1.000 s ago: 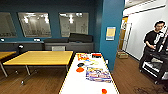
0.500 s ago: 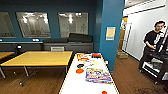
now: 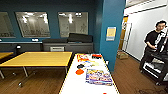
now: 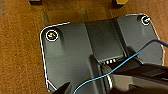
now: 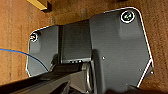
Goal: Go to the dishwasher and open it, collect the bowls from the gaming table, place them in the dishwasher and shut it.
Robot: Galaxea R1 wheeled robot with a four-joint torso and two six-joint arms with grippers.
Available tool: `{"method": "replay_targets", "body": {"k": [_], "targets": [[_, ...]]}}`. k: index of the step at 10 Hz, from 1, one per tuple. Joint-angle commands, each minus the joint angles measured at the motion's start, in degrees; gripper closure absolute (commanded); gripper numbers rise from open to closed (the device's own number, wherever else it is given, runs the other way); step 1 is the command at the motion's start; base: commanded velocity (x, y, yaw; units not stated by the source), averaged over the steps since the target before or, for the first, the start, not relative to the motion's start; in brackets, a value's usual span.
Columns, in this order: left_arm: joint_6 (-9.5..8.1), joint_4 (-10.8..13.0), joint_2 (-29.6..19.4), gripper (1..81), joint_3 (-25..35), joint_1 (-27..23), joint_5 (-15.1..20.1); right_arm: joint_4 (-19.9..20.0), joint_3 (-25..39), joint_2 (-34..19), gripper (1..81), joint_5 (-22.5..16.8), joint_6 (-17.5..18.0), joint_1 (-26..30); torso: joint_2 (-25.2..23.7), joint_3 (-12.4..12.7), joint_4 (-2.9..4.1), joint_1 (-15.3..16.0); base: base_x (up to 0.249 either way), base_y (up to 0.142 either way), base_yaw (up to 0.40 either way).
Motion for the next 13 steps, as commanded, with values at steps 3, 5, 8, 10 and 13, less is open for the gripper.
{"method": "replay_targets", "body": {"k": [3,5,8,10,13], "targets": [[0.25,-0.4,-0.1,1.0,0.0,-2.2,2.0,0.4,13.5,-8.4,1.0,-0.6,0.2,1.5,0.0,0.0,0.0,0.0,0.0,0.0,0.0],[0.24,-0.3,-0.1,1.0,0.2,-1.9,-0.1,1.4,29.7,-20.0,1.0,3.5,1.6,0.7,0.0,0.0,0.0,0.0,0.0,0.0,0.0],[0.07,0.1,0.1,1.0,0.2,-1.9,-0.2,1.6,53.9,-40.0,1.0,6.4,5.0,1.2,0.0,0.0,0.0,0.0,0.0,0.0,0.0],[0.07,0.2,0.1,1.0,0.2,-1.9,-0.2,2.0,62.5,-47.8,1.0,9.6,5.3,1.0,0.0,0.0,0.0,0.0,0.0,0.0,0.0],[0.07,0.3,0.1,1.0,0.2,-2.3,-0.2,2.2,76.6,-61.1,1.0,14.5,5.2,2.1,0.0,-2.8,0.0,0.0,0.0,0.0,0.0]]}}
